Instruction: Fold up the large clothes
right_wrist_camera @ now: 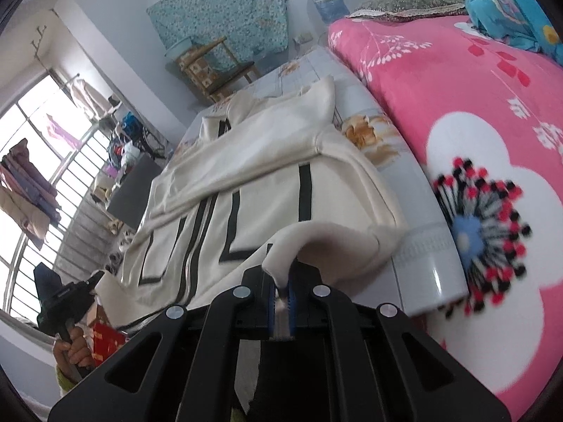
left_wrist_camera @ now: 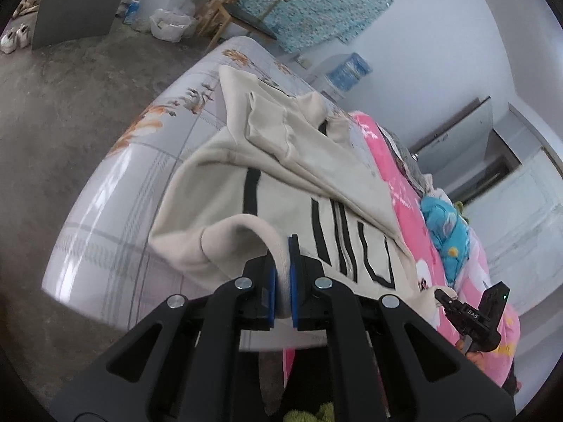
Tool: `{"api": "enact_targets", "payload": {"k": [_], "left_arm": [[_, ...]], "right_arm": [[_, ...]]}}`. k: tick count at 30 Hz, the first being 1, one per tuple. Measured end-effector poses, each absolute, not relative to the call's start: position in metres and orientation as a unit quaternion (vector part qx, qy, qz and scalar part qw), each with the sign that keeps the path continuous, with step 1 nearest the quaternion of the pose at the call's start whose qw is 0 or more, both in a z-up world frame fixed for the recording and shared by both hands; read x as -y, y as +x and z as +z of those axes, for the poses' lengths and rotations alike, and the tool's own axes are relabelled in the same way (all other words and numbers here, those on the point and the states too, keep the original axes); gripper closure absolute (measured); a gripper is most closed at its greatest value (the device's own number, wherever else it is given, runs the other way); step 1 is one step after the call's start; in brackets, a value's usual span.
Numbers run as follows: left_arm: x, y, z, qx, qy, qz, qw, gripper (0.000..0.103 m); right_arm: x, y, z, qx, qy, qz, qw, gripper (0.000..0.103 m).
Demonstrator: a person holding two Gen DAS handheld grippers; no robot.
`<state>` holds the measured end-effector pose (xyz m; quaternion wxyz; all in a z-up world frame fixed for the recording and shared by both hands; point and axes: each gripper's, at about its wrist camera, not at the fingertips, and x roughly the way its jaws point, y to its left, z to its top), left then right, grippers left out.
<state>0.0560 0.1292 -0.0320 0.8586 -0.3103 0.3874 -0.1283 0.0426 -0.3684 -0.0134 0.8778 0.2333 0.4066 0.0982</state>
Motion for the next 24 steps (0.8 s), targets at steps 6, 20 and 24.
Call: {"api": "enact_targets", "payload": {"k": [6,20,24], "left_arm": [[-0.133,0.083,-0.042,-0.388,-0.304,-0.094,0.865,0.097],[-0.137,0.114,-0.06,-0.4,-0.295,-0.062,0.866,0.097],[-0.137,0.118,-0.062,-0.404,-0.292,-0.058,0.865,0.094]], "right_arm": [[0.371,0.08,-0.029,-0.403,0.249,0.09,0.876,0.097],[0.371,0.136,-0.056,-0.401,0.259,0.085,0.874,0.097],[0.368,0.149,-0.06,-0.401,0.259,0.083,0.875,0.097]]}}
